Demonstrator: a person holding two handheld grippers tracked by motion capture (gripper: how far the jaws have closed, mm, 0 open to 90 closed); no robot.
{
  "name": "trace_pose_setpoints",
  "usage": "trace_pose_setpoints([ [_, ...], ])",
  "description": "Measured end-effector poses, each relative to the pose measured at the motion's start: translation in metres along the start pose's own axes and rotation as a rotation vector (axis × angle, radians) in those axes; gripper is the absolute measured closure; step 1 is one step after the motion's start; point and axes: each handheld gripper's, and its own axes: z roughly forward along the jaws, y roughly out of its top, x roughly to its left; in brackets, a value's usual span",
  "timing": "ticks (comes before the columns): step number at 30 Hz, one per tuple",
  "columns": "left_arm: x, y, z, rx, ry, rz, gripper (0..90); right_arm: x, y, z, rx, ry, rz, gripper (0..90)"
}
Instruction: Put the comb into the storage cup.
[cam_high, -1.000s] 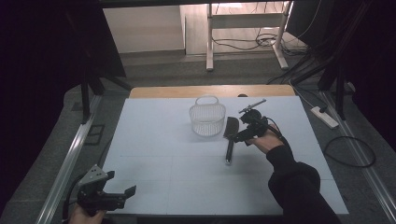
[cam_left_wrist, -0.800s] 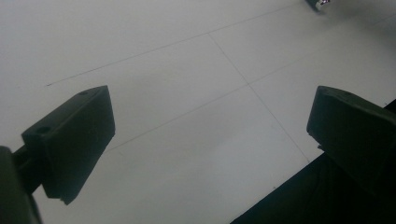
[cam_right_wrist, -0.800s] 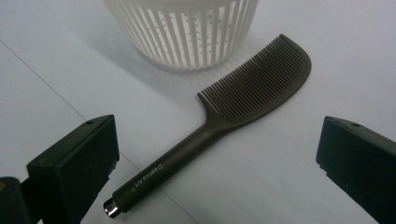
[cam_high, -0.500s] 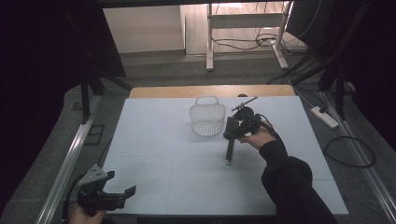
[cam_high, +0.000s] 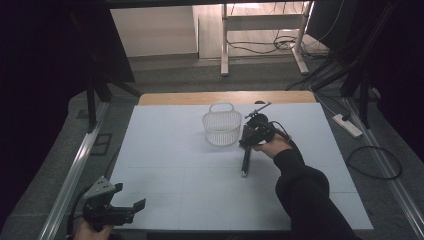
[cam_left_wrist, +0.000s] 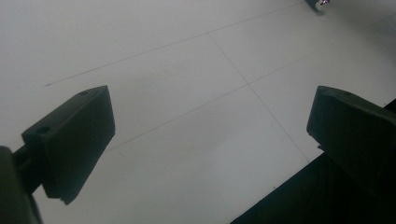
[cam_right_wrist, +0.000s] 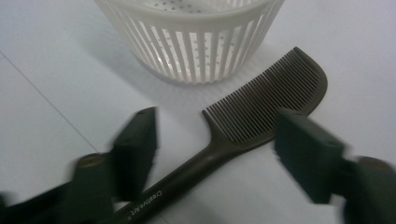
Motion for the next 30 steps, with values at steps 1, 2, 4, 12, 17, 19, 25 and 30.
trace_pose_setpoints([
  [1,0.0,0.0,0.0,0.0,0.0,0.0,1.9,0.0,0.0,0.0,-0.002,0.007,0.002,48.8],
  [2,0.0,0.0,0.0,0.0,0.0,0.0,1.9,-0.001,0.001,0.0,-0.001,0.019,0.004,56.0],
  [4,0.0,0.0,0.0,0.0,0.0,0.0,2.0,-0.001,0.002,0.0,0.003,0.038,-0.013,66.5],
  [12,0.0,0.0,0.0,-0.001,0.001,-0.003,2.0,0.001,0.005,0.004,0.021,0.061,-0.059,89.6],
  [17,0.0,0.0,0.0,-0.002,0.001,-0.006,2.1,0.001,0.005,0.006,0.025,0.066,-0.065,89.6],
  [19,0.0,0.0,0.0,-0.002,0.0,-0.005,2.1,0.002,0.004,0.01,0.031,0.068,-0.064,89.6],
  [25,0.001,0.0,0.0,-0.003,-0.001,-0.007,2.1,0.007,-0.001,0.023,0.046,0.069,-0.072,89.6],
  [30,0.001,0.0,0.0,-0.004,-0.002,-0.009,2.1,0.01,-0.006,0.034,0.067,0.061,-0.089,89.5],
])
